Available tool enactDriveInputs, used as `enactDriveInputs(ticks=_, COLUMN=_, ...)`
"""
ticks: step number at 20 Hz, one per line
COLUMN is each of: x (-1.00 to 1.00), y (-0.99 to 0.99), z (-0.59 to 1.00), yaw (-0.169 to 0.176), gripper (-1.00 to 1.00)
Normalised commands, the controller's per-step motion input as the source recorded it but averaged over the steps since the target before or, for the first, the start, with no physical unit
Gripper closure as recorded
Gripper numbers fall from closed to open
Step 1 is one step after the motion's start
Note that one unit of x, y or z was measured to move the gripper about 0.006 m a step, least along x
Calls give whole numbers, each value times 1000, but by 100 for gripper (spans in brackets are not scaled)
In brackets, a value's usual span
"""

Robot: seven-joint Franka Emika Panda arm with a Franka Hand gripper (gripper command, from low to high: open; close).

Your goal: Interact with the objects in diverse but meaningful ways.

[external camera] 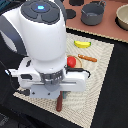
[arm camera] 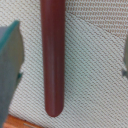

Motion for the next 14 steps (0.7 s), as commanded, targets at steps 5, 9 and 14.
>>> enactDriveInputs(ticks=5, x=-465, y=88, z=491, yaw=40, gripper=-100)
enactDriveInputs(ticks=9, x=-817, y=206, z=224, yaw=78, gripper=-100)
enactDriveInputs(ticks=14, x=-845, y=161, z=69, yaw=79, gripper=-100)
